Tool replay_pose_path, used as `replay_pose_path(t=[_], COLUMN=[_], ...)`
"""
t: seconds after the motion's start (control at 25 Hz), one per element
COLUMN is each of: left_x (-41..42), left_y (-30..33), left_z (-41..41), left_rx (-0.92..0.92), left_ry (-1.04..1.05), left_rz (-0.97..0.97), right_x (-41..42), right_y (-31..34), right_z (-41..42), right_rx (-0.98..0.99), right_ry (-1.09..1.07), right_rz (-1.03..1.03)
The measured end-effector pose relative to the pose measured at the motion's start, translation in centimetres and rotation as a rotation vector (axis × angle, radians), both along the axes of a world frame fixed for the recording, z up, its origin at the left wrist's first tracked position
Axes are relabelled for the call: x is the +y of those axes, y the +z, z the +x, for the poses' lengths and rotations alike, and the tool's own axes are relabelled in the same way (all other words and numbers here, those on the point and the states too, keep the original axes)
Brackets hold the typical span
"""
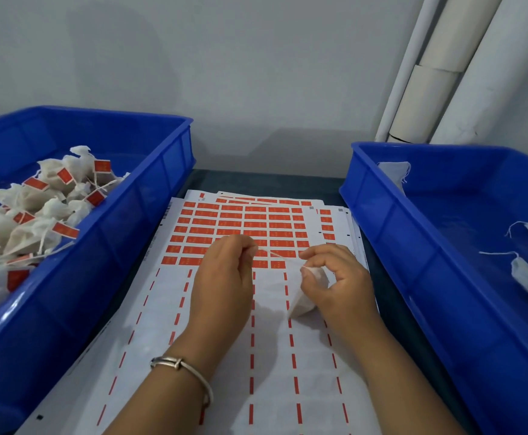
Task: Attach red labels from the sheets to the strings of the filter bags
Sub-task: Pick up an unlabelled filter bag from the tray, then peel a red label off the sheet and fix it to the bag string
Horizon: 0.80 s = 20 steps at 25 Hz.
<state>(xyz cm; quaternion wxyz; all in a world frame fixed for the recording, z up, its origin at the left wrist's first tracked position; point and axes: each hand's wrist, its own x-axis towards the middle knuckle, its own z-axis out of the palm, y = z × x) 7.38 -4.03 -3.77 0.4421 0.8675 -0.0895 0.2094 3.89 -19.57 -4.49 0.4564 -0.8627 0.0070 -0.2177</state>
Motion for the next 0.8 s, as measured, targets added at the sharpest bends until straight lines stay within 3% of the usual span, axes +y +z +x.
replay_pose_path(t=[0.16,0.4,0.56,0.68,0.8], left_x=[0.3,0.5,0.6,0.9,0.7], left_y=[0.2,0.4,0.4,-0.1,-0.7], left_z=[0.4,0.7,1.0,1.4,1.5], left_rx=[0.033,0.136,0.16,0.234,0.313], left_ry=[0.087,0.197,0.23,0.234,0.138], left_rz=[-0.059,-0.229,-0.264,-0.268,-0.175], right_x=[0.6,0.0,-0.8,-1.6,-2.0], right_y=[-0.2,0.4,1.0,0.9,0.9], right_z=[0.1,-0.1,-0.1,0.0,0.3], right_rx=[0.232,0.549,0.62,0.584,0.454], right_ry=[0.141,0.267,0.288,0.307,0.342], right_rz=[0.139,-0.013,0.048,0.327,0.906])
